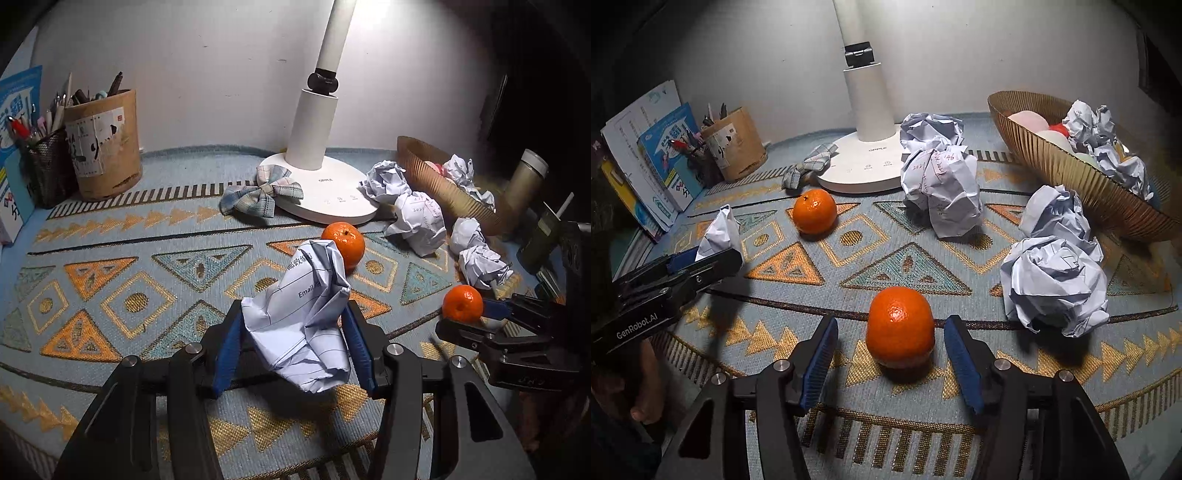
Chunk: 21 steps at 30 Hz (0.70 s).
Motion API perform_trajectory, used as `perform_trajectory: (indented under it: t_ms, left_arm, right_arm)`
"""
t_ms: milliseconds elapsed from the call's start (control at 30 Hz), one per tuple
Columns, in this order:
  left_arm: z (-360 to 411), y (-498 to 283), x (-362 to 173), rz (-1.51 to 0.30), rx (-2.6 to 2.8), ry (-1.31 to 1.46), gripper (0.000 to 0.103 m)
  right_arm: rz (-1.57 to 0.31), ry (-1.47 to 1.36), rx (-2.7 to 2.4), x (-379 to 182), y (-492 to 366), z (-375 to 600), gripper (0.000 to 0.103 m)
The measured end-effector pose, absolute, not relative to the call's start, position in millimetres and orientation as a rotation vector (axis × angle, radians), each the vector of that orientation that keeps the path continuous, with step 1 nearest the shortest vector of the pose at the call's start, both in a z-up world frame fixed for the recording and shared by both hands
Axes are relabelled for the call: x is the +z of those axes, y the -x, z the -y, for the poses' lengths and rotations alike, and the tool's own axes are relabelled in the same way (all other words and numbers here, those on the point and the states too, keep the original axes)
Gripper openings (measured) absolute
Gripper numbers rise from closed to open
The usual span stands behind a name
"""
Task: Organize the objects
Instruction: 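Grasp the paper ball with the left tool while the right grasps an orange, then carry the paper ball and orange over the bowl and open both tools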
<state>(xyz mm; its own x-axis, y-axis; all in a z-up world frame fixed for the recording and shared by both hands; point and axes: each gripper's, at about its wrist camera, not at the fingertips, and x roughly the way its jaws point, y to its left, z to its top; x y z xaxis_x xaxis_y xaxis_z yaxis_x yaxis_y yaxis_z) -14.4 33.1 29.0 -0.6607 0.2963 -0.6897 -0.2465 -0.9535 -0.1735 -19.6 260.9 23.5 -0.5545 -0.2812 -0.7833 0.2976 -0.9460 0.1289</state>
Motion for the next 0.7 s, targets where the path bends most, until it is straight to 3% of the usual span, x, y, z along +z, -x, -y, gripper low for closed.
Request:
perform_trajectory:
  t_ms: [233,333,533,700]
  left_arm:
    - [-30.0,16.2,28.7,0.112,2.618,1.111,0.050]
    - [-32.6,13.4,31.2,0.087,2.629,1.090,0.050]
    - [-38.4,17.9,40.9,0.026,2.579,1.115,0.050]
    - [-45.1,27.5,104.6,-0.175,2.684,0.907,0.050]
  right_arm:
    - [-0.013,-1.266,-2.530,22.5,20.9,-263.6,0.057]
    - [-0.026,-1.248,-2.547,27.0,15.0,-263.7,0.033]
    - [-0.024,-1.201,-2.504,43.8,-1.5,-271.5,0.032]
    - [0.067,-1.050,-2.659,110.2,-0.3,-320.7,0.032]
